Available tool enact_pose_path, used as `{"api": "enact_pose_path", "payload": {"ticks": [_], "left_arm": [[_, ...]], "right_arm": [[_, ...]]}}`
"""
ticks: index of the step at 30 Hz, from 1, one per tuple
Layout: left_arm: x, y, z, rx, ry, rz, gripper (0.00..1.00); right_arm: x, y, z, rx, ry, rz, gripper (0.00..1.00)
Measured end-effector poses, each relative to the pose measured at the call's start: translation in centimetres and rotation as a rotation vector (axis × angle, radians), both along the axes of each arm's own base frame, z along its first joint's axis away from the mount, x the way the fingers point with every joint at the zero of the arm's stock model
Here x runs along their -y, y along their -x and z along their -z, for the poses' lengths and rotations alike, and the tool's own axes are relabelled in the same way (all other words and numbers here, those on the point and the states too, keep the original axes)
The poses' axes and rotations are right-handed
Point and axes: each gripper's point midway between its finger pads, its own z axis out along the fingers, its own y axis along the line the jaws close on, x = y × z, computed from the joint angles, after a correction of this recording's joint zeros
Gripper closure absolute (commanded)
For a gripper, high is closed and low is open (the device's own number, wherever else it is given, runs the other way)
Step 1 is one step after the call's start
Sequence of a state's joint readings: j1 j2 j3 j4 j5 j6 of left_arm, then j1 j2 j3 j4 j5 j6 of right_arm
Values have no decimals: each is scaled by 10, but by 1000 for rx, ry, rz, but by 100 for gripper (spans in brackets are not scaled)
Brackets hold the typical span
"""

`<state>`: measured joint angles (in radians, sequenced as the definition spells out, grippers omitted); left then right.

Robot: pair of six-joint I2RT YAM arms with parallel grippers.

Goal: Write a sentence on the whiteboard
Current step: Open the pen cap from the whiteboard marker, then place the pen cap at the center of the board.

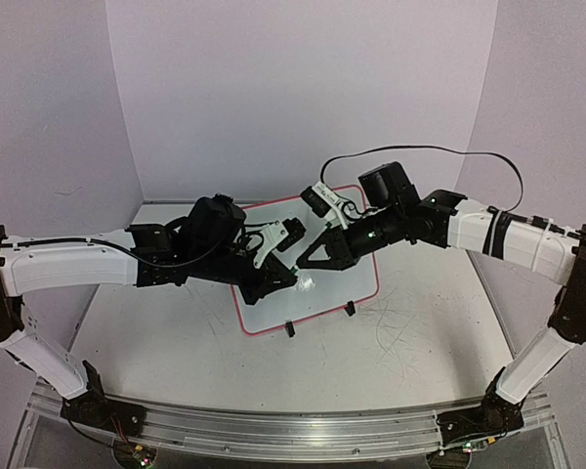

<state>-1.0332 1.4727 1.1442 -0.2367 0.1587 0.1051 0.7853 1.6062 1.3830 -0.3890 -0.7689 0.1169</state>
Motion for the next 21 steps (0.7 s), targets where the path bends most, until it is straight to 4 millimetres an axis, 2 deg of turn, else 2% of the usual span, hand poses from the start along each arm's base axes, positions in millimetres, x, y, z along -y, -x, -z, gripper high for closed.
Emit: {"api": "enact_pose_path", "payload": {"ticks": [3,6,9,11,14,16,18,21], "left_arm": [[0,-1,0,4,0,-5,100],[4,-2,-7,21,26,1,100],[16,0,-28,71,110,17,100],[9,2,-23,70,91,10,100],[-14,7,1,42,16,-10,100],[-26,9,10,36,-17,-25,100],[-35,9,13,39,-35,-49,100],[-48,4,5,59,-25,-117,100]], "right_arm": [[2,-5,-1,6,-9,23,100],[13,-5,-6,9,-47,42,100],[34,-6,-25,12,-116,51,100],[64,-19,-51,62,-168,118,100],[141,-54,-103,216,-228,358,100],[180,-56,-136,326,-258,478,100],[195,-42,-163,413,-294,518,100],[202,-26,-183,482,-326,535,100]]}}
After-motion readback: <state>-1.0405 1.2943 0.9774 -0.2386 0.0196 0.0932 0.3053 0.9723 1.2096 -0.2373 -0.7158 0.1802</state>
